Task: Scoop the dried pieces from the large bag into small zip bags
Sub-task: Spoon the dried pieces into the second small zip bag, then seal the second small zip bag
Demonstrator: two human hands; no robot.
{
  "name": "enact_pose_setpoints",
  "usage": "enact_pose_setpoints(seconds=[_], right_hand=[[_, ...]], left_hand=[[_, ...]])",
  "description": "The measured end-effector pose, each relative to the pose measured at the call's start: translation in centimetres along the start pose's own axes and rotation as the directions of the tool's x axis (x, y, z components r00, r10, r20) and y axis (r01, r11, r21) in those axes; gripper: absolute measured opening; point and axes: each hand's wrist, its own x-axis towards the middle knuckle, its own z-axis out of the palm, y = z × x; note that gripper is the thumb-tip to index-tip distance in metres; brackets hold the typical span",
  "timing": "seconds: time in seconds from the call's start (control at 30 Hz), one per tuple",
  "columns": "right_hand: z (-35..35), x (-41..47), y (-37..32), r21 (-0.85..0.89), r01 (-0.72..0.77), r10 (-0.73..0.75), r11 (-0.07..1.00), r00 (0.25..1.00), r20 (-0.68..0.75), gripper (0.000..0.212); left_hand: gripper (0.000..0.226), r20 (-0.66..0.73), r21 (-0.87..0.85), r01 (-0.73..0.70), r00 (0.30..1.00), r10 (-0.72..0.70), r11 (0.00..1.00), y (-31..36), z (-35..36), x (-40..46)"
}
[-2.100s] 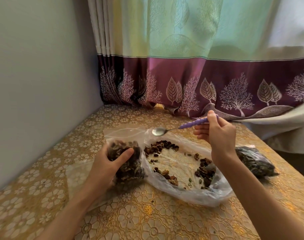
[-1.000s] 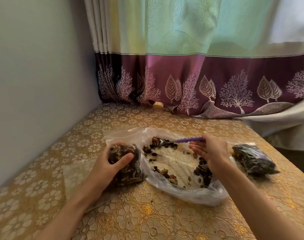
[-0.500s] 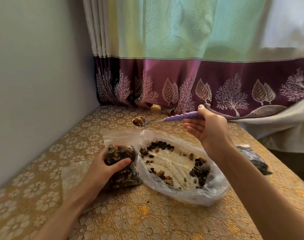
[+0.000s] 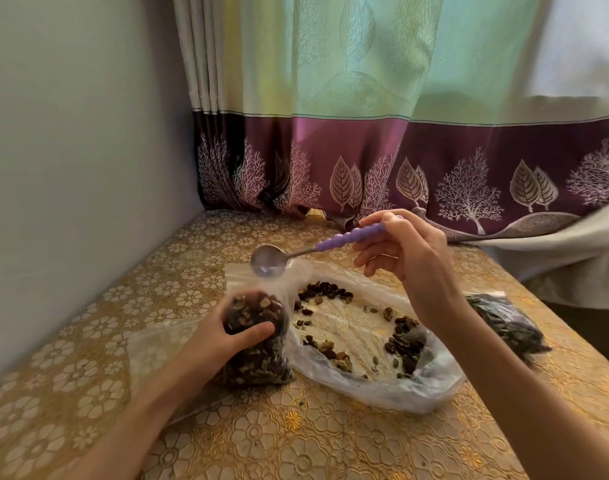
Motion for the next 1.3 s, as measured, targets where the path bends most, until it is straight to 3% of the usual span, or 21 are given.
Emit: enact_pose_setpoints(seconds=[0.13, 0.33, 0.5, 0.57, 0.7, 0.83, 0.93, 1.07, 1.13, 1.2, 1.27, 1.3], right_hand=[[-0.7, -0.4, 0.7, 0.017, 0.008, -0.007, 1.000, 0.999, -0.037, 0.027], [-3.3, -1.7, 2.3, 0.039, -0.076, 0.083, 0.996, 0.964, -0.254, 0.035], [-6.1, -3.4, 4.1, -0.156, -0.118, 0.042, 0.981, 0.907, -0.419, 0.024], [-6.7, -4.0, 5.2, -0.284, -0.166, 0.023, 0.944, 0.894, -0.447, 0.022], [-7.5, -4.8, 6.8, -0.491, -0.253, 0.012, 0.833, 0.898, -0.440, 0.026], [-7.8, -5.0, 7.3, -0.603, -0.287, 0.043, 0.744, 0.922, -0.385, 0.022], [-7.6, -5.1, 7.5, -0.665, -0.293, 0.041, 0.687, 0.930, -0.366, 0.019], [-6.5, -5.7, 6.9, -0.826, -0.165, -0.208, 0.538, 0.924, -0.320, 0.012], [-5.1, -6.1, 5.9, -0.820, 0.003, -0.330, 0.573, 0.916, -0.227, 0.006], [-3.4, -6.9, 5.2, -0.719, 0.153, -0.346, 0.678, 0.930, -0.127, 0.008], [-1.8, -7.7, 4.8, -0.517, 0.112, -0.164, 0.849, 0.985, -0.056, 0.008], [-1.2, -7.8, 4.7, -0.430, 0.036, -0.040, 0.902, 0.999, -0.001, 0.018]], left_hand=[[0.087, 0.062, 0.020, 0.015, 0.998, -0.017, 1.000, -0.1, -0.2, 0.1], [0.056, -0.050, 0.037, -0.050, 0.997, 0.052, 0.998, 0.1, 0.1, 0.1], [0.052, -0.092, -0.164, -0.182, 0.981, 0.168, 0.970, 0.7, 1.0, -0.5], [0.054, -0.035, -0.141, -0.162, 0.987, 0.158, 0.977, 0.5, 1.7, -0.6], [0.081, 0.153, 0.120, -0.052, 0.988, 0.033, 0.991, 0.2, 2.7, -0.9], [0.060, 0.078, 0.058, -0.051, 0.996, 0.046, 0.997, 0.5, 2.4, -0.8], [0.062, 0.013, 0.007, -0.134, 0.991, 0.134, 0.991, 0.9, 2.3, -0.9], [0.076, 0.112, -0.052, -0.116, 0.986, 0.121, 0.992, 1.5, 2.4, -1.3], [0.073, 0.201, 0.053, -0.074, 0.978, 0.062, 0.996, 1.5, 2.6, -1.6], [0.052, 0.217, 0.077, -0.043, 0.976, 0.026, 0.996, 1.7, 2.7, -1.6], [0.037, 0.207, 0.048, -0.024, 0.978, 0.014, 0.999, 2.2, 2.6, -1.6], [0.038, 0.202, 0.042, -0.025, 0.979, 0.016, 0.999, 2.5, 2.6, -1.6]])
